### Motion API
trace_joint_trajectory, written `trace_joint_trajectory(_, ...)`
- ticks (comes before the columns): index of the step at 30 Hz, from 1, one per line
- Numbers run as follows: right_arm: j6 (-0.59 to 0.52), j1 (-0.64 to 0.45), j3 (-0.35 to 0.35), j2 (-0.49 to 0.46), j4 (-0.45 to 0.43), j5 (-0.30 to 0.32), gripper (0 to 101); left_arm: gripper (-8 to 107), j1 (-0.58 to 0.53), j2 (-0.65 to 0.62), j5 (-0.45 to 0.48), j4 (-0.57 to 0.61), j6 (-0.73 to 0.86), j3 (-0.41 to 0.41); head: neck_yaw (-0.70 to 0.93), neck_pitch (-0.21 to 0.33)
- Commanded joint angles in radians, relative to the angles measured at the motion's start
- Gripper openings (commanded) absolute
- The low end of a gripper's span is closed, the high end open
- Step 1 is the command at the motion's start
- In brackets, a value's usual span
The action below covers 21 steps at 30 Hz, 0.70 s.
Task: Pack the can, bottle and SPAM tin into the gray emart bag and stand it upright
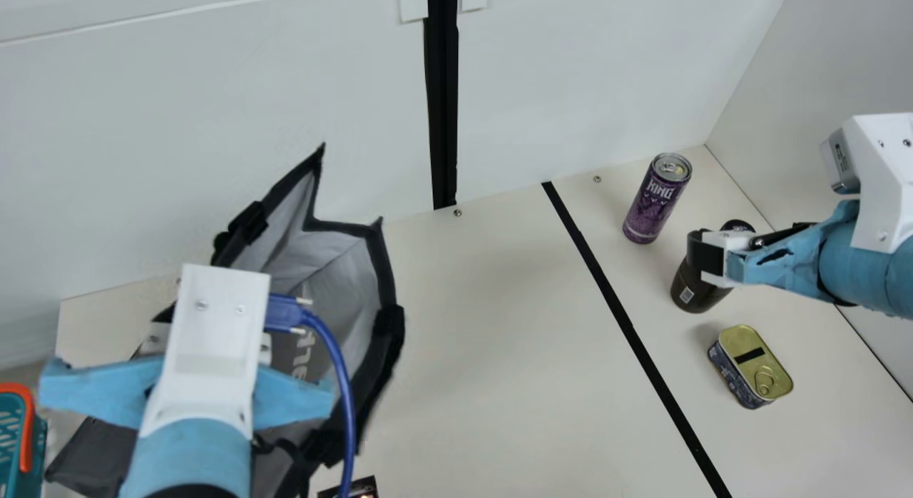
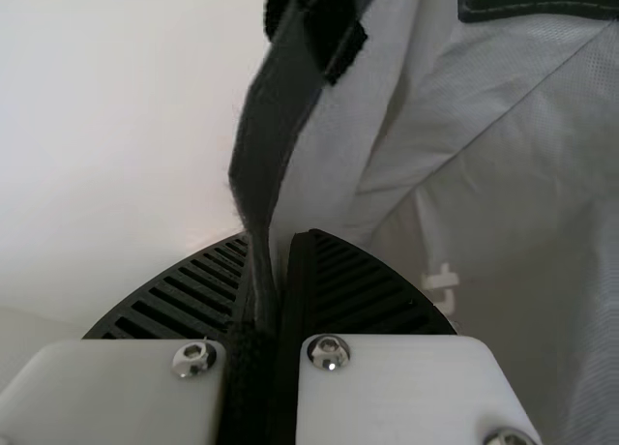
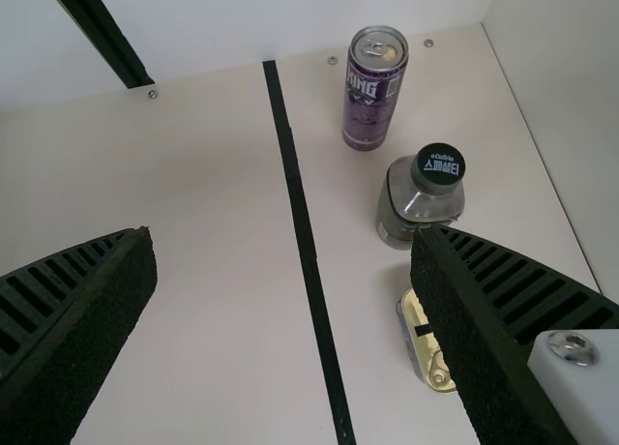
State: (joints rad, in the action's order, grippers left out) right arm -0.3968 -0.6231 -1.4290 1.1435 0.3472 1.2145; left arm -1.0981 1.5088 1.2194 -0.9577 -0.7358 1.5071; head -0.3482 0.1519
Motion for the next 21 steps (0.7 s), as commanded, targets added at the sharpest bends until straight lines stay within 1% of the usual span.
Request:
trace_joint_trajectory(1, 0.000, 0.000, 0.000, 0.000, 0.000, 0.000, 95, -8, -0.013, 0.004, 0.001, 0.017, -0.006, 0.000, -0.001, 0.023)
trace_joint_trajectory(7, 0.000, 0.000, 0.000, 0.000, 0.000, 0.000, 95, -8, -0.055, 0.024, 0.000, 0.070, -0.024, 0.011, -0.001, 0.023)
trace_joint_trajectory(9, 0.000, 0.000, 0.000, 0.000, 0.000, 0.000, 95, -8, -0.057, 0.030, -0.013, 0.089, -0.030, 0.009, -0.001, 0.023)
trace_joint_trajectory(15, 0.000, 0.000, 0.000, 0.000, 0.000, 0.000, 95, -8, -0.032, 0.040, -0.079, 0.168, -0.041, -0.009, -0.001, 0.023)
trace_joint_trajectory(21, 0.000, 0.000, 0.000, 0.000, 0.000, 0.000, 95, -8, 0.026, 0.033, -0.176, 0.271, -0.043, -0.046, -0.001, 0.023)
